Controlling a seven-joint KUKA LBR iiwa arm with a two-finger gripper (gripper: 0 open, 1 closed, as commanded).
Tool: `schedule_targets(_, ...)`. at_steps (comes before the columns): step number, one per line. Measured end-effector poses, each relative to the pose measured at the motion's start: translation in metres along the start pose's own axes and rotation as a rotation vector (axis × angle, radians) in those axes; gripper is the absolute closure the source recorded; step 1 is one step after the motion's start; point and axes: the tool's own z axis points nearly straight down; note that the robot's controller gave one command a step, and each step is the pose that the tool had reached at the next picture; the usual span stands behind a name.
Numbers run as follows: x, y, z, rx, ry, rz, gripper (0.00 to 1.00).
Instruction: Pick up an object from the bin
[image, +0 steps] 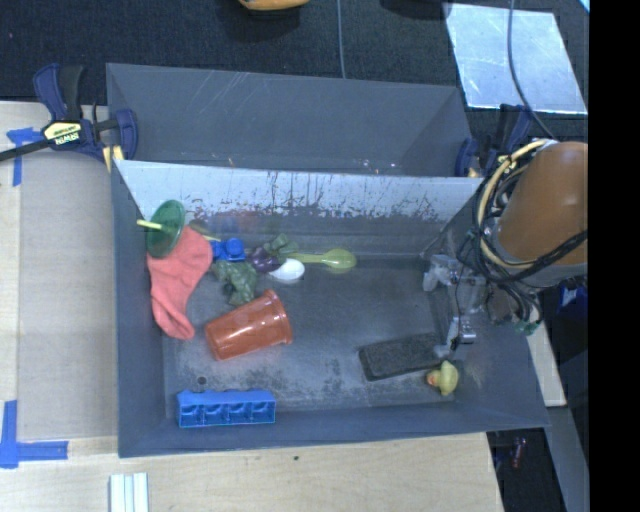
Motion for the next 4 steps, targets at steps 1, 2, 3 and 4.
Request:
schedule_targets(1, -0.002, 0.000, -0.004, 0.001, -0.008, -0.003, 0.00)
schedule_targets(2, 0.022, 0.028, 0.065, 0.003, -0.012, 0.022, 0.00)
schedule_targets(3, 0.046, 0.037, 0.057, 0.005, -0.017, -0.006, 0.00)
schedule_targets(4, 0.046, 0.033, 0.060, 0.011, -0.022, -0.504, 1.00)
